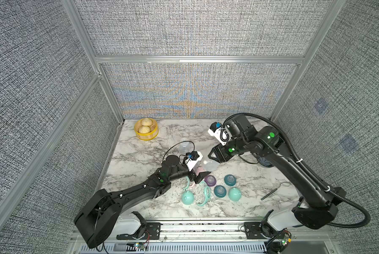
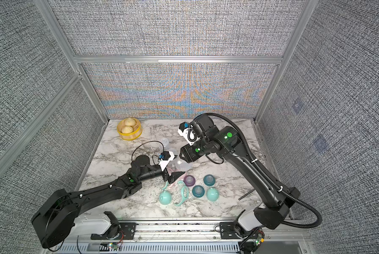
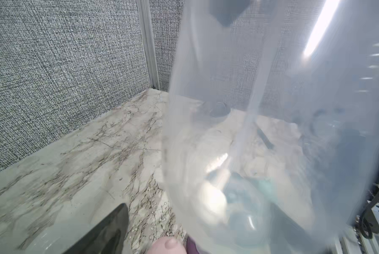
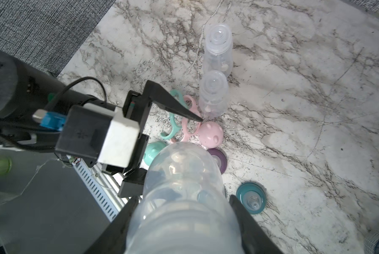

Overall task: Assemble the baby bottles
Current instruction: Pick up the baby bottle from the center of the board.

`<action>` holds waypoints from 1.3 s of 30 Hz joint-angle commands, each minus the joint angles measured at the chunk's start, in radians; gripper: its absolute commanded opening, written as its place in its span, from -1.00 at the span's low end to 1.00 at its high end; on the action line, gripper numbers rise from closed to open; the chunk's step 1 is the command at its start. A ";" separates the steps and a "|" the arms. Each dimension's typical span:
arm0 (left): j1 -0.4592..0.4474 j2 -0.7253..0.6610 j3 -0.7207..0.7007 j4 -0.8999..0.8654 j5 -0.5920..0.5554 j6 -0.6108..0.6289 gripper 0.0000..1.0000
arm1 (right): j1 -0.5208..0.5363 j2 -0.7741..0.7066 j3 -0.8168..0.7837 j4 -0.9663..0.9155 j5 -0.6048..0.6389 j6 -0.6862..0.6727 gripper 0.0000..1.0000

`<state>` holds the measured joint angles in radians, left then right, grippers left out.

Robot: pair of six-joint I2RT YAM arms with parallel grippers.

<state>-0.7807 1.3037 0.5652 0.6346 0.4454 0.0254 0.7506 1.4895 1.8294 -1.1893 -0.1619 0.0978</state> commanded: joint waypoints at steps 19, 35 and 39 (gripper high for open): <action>-0.007 0.064 -0.049 0.394 0.065 -0.125 0.81 | 0.052 -0.017 -0.107 0.103 -0.048 0.065 -0.14; -0.005 0.057 -0.018 0.286 0.013 -0.137 -1.00 | 0.033 -0.123 -0.115 0.180 -0.025 0.129 0.69; -0.002 0.051 -0.026 0.298 -0.033 -0.131 -1.00 | 0.029 -0.233 -0.184 0.183 -0.002 0.180 0.72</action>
<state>-0.7856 1.3621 0.5392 0.9310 0.4606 -0.1101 0.7803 1.3006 1.6733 -1.0107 -0.1795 0.2268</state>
